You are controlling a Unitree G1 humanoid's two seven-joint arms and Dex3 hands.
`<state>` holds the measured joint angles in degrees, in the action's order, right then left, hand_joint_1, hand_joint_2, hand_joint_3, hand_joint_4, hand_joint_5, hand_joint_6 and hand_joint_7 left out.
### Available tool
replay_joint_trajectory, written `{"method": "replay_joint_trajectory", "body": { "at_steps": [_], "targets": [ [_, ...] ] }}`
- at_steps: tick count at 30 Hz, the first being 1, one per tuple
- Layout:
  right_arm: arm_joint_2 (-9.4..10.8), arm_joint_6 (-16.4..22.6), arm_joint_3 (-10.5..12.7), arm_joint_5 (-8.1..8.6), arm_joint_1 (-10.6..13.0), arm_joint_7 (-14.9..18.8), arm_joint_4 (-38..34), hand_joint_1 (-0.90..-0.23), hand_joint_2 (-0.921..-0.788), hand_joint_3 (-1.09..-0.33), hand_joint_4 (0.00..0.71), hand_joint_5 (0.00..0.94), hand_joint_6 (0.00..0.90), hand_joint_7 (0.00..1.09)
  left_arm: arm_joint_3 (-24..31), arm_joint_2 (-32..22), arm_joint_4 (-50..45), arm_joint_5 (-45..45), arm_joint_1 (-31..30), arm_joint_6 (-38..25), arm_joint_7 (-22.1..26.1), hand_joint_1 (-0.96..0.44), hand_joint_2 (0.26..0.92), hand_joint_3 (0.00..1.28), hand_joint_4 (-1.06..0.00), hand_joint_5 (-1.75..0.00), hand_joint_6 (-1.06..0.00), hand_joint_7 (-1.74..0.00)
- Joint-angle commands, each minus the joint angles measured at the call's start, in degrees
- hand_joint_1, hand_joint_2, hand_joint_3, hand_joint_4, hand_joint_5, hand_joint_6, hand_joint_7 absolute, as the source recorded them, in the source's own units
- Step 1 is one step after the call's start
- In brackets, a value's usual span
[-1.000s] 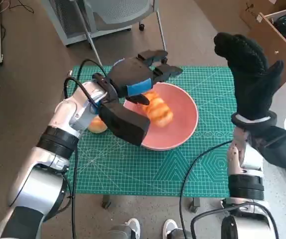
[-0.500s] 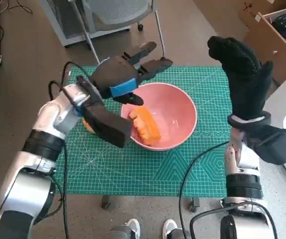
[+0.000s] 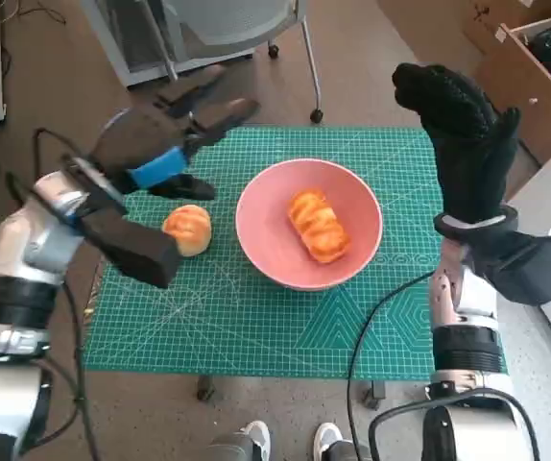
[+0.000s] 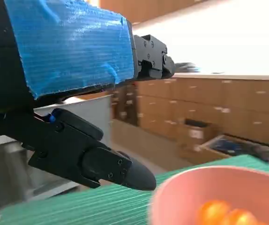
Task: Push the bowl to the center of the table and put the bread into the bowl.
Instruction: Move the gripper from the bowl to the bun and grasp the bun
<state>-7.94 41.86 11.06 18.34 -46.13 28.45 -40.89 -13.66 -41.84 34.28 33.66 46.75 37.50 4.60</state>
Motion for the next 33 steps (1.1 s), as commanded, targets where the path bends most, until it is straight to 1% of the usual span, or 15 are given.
{"method": "replay_joint_trajectory", "body": {
  "at_steps": [1, 4, 8, 13, 17, 22, 25, 29, 33],
  "targets": [
    [0.72, -0.36, 0.28, 1.03, -0.03, 1.28, -1.11, -0.656, -0.921, -0.725, 0.22, 0.005, 0.256, 0.16, 1.73, -1.14, -3.1, -2.09, -3.85, -1.83, 1.99, -0.61, 0.835, 0.0, -0.09, -0.02, -0.27, -0.15],
    [0.87, -0.73, 0.33, 1.28, -0.15, 1.61, -0.91, -0.657, -0.921, -0.723, 0.22, 0.004, 0.257, 0.16, 2.67, -1.29, -5.1, -3.42, -5.89, -3.59, 3.89, -0.58, 0.815, 0.0, -0.11, -0.02, -0.28, -0.14],
    [0.84, -1.22, 0.37, 1.56, -0.52, 1.96, -1.05, -0.662, -0.921, -0.721, 0.218, 0.003, 0.259, 0.16, 3.1, -1.18, -5.91, -3.5, -7.51, -5.36, 4.95, -0.55, 0.798, 0.0, -0.12, -0.02, -0.29, -0.13],
    [0.7, -1.62, 0.4, 1.55, -0.67, 1.99, -0.87, -0.673, -0.921, -0.72, 0.217, 0.001, 0.26, 0.16, 2.85, -0.55, -4.42, -3.36, -7.85, -6.73, 5.37, -0.54, 0.79, 0.0, -0.13, -0.02, -0.29, -0.12],
    [0.8, -2.13, 0.31, 1.63, -0.79, 2.02, -0.58, -0.685, -0.921, -0.716, 0.217, 0.001, 0.263, 0.16, 2.47, 0.5, -2.15, -4.22, -7.72, -8.98, 7.17, -0.51, 0.786, 0.0, -0.12, -0.01, -0.29, -0.09],
    [0.71, -2.48, 0.35, 1.83, -1.19, 2.27, -0.97, -0.685, -0.921, -0.708, 0.222, 0.003, 0.264, 0.16, 1.31, 2.71, 2.65, -4.9, -6.31, -12.38, 10.19, -0.51, 0.793, 0.0, -0.1, 0.0, -0.26, -0.06],
    [0.67, -2.87, 0.29, 1.95, -1.05, 2.43, -0.43, -0.686, -0.921, -0.696, 0.226, 0.005, 0.265, 0.15, 0.12, 4.14, 6.0, -4.36, -5.23, -14.5, 11.49, -0.49, 0.793, 0.0, -0.08, 0.0, -0.25, -0.05],
    [0.57, -3.08, 0.3, 1.96, -0.93, 2.6, -0.03, -0.686, -0.921, -0.691, 0.228, 0.005, 0.266, 0.15, -1.0, 5.54, 10.28, -4.11, -3.74, -15.41, 11.82, -0.45, 0.782, 0.0, -0.06, 0.0, -0.24, -0.03],
    [0.21, -3.02, 0.44, 1.87, -0.85, 2.85, 0.17, -0.685, -0.921, -0.689, 0.228, 0.004, 0.264, 0.15, -2.72, 6.95, 15.62, -2.95, -1.84, -15.69, 11.0, -0.42, 0.771, 0.0, -0.05, 0.0, -0.24, -0.02]
  ]
}}
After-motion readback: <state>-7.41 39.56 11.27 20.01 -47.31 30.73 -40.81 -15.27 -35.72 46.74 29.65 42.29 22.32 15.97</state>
